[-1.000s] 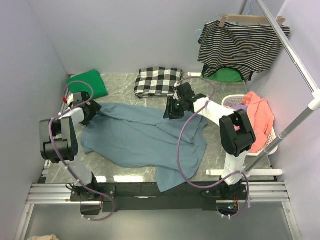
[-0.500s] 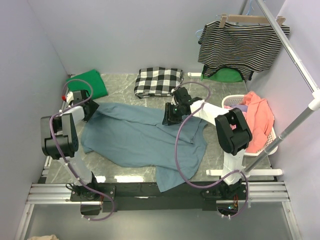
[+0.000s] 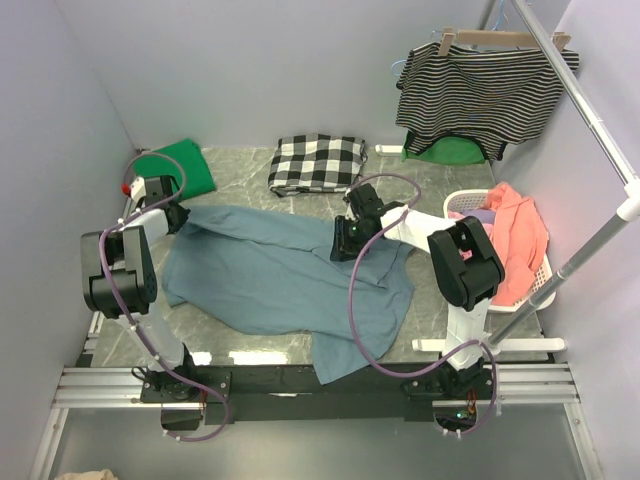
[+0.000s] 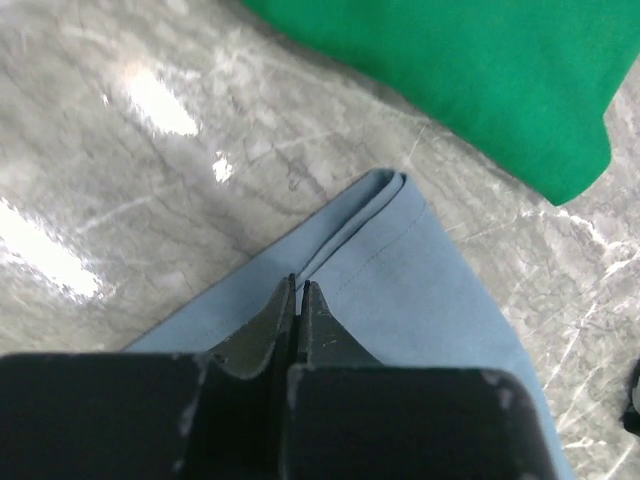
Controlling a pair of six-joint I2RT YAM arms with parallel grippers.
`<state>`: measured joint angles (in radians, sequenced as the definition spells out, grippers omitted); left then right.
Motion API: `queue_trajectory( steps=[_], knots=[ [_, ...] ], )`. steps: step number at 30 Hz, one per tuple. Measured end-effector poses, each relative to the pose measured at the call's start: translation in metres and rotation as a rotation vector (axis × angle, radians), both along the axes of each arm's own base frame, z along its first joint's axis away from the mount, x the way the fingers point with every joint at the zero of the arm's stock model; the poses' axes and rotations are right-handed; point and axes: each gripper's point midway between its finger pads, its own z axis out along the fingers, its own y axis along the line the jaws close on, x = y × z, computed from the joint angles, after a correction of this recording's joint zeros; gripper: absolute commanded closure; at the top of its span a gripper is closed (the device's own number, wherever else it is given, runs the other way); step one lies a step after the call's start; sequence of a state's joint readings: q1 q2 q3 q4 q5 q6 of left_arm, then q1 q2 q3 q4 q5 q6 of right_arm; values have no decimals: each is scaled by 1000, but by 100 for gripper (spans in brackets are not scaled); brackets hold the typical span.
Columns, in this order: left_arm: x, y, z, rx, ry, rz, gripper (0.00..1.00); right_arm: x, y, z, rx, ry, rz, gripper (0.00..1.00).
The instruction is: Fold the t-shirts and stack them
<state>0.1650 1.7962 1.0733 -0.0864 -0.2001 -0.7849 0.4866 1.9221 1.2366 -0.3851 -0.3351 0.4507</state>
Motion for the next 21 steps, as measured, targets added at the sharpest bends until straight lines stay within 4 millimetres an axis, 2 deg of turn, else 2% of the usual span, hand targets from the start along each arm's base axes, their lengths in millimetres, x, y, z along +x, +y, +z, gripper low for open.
queue_trajectory(
  steps=[5, 13, 15, 18, 19, 20, 21],
  knots=[
    [1, 4, 11, 56, -8, -39, 99, 2, -3, -2, -21, -8, -11, 58],
    [4, 5, 65, 176, -83, -104, 99, 4, -7, -4, -44, -14, -26, 59],
    [5, -3, 71, 232, -63, -119, 99, 3, -7, -4, -44, -14, -26, 59],
    [0, -21, 68, 296, -10, -160, 97, 4, -7, -4, -44, -14, -26, 58],
    [-3, -28, 65, 310, 12, -175, 89, 3, -7, -4, -45, -13, -25, 58],
    [-7, -32, 60, 323, 43, -182, 64, 4, -7, -4, -44, -14, -26, 58],
    [-12, -34, 53, 329, 72, -182, 49, 3, -7, -4, -45, -14, -25, 57]
  ],
)
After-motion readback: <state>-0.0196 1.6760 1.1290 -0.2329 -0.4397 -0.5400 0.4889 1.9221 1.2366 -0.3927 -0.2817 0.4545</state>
